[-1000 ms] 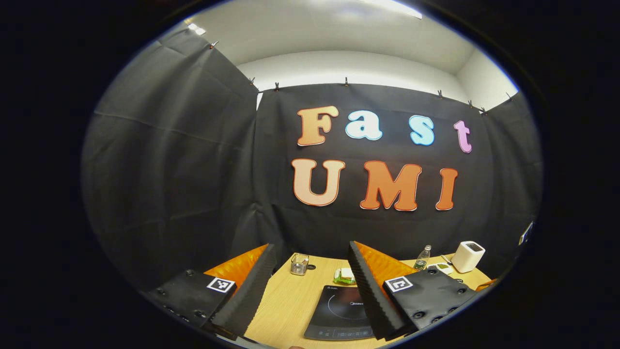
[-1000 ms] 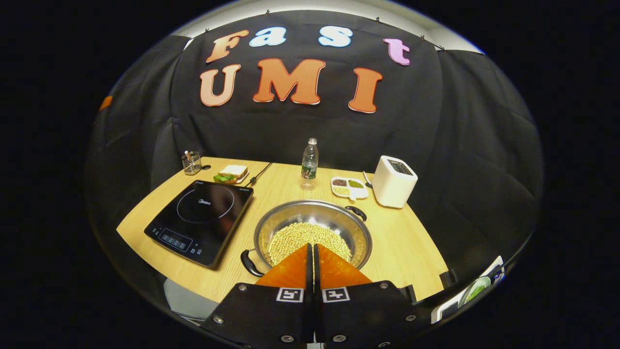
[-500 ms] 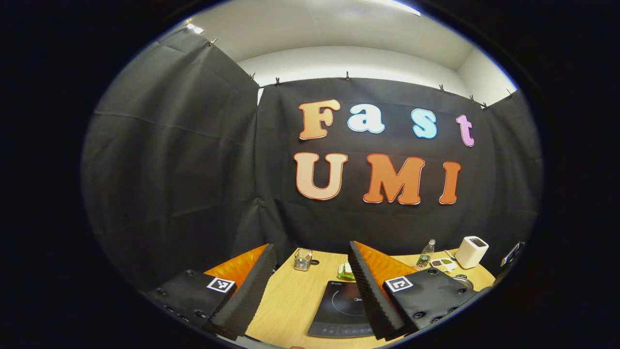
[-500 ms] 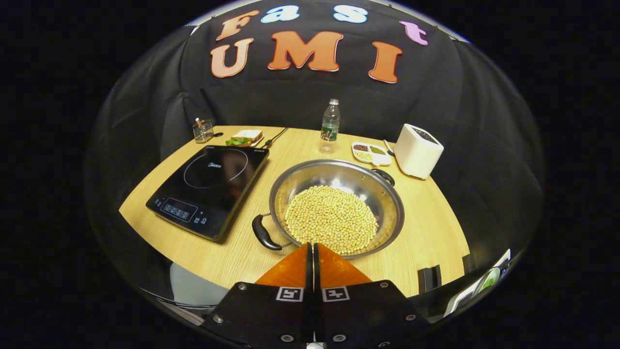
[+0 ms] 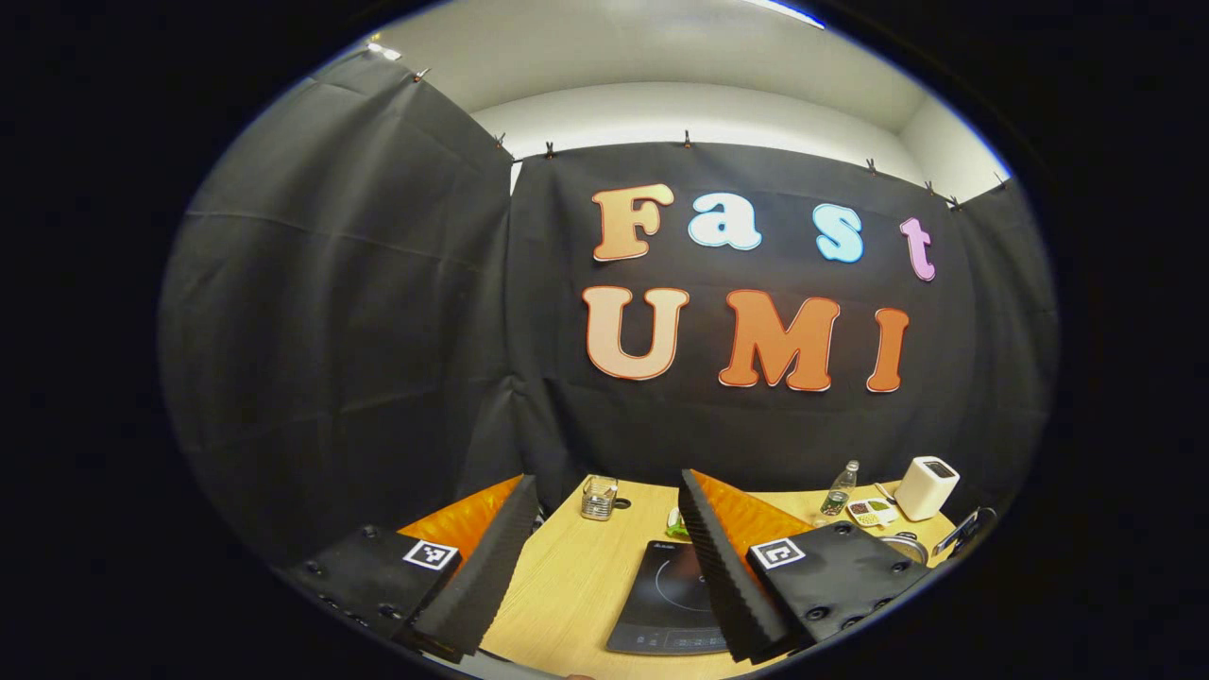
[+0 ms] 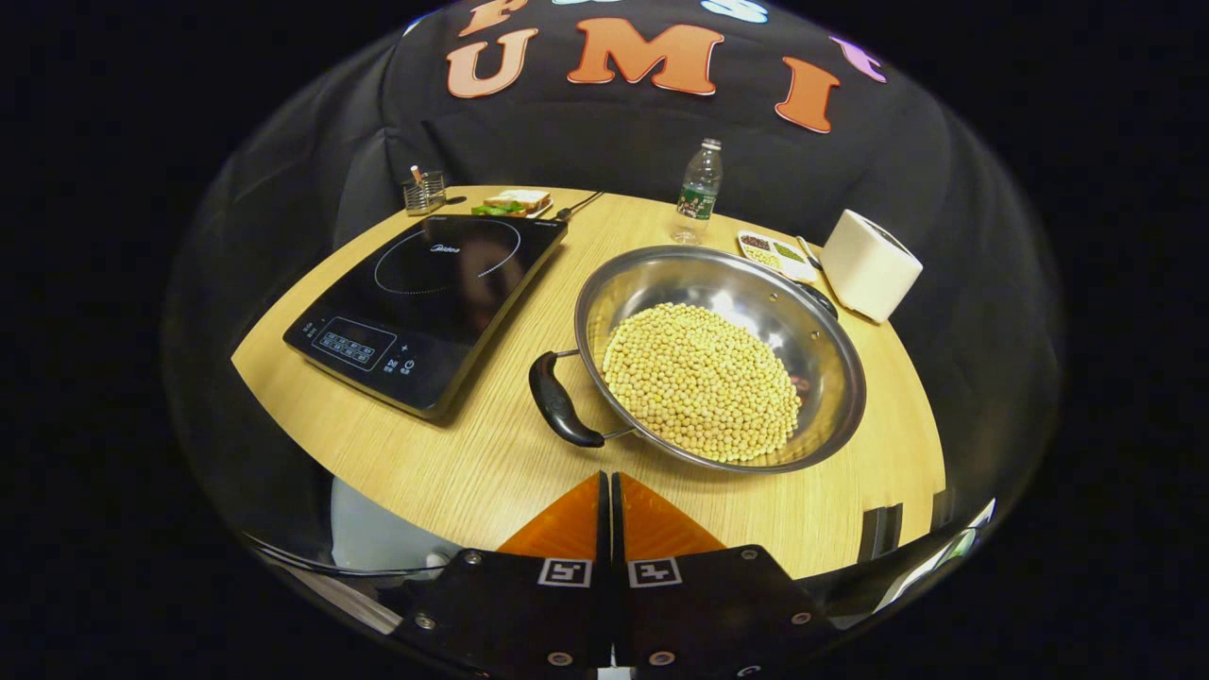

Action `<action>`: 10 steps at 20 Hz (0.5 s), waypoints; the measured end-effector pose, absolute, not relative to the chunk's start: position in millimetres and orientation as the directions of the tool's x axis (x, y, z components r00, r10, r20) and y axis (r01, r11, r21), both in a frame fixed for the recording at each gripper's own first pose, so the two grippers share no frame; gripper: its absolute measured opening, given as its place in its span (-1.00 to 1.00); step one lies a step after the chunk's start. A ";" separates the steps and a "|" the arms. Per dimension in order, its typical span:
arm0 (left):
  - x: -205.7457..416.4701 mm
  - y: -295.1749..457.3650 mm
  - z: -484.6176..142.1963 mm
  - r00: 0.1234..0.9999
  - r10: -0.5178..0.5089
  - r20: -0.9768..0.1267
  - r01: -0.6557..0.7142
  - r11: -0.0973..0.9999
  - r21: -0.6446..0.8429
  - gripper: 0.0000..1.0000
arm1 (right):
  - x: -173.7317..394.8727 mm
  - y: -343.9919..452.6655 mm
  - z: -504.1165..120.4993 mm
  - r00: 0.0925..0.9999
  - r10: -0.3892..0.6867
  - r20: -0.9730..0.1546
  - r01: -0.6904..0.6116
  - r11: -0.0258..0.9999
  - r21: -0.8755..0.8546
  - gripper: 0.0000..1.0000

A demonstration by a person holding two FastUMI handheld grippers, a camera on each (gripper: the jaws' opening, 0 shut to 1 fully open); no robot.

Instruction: First push the handle of the pot to place it horizontally, then grasp the pot with both hands and set it on the induction cooktop.

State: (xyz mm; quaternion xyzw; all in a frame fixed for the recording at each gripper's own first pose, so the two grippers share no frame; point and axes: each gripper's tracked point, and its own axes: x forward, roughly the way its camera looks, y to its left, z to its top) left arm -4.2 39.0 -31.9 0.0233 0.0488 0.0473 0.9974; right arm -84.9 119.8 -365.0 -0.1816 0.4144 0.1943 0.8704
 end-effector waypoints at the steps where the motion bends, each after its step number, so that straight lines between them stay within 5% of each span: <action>1: -3.3 42.1 -32.5 0.990 0.103 -0.096 -0.098 0.994 0.054 0.94 | -82.6 123.0 -367.7 0.577 0.186 -0.795 -0.489 0.859 -0.154 -1.00; 10: 2.1 64.2 -36.7 0.984 0.143 -0.108 -0.138 0.989 0.058 0.94 | -72.4 143.2 -382.8 0.551 0.158 -0.820 -0.476 0.866 -0.153 -1.00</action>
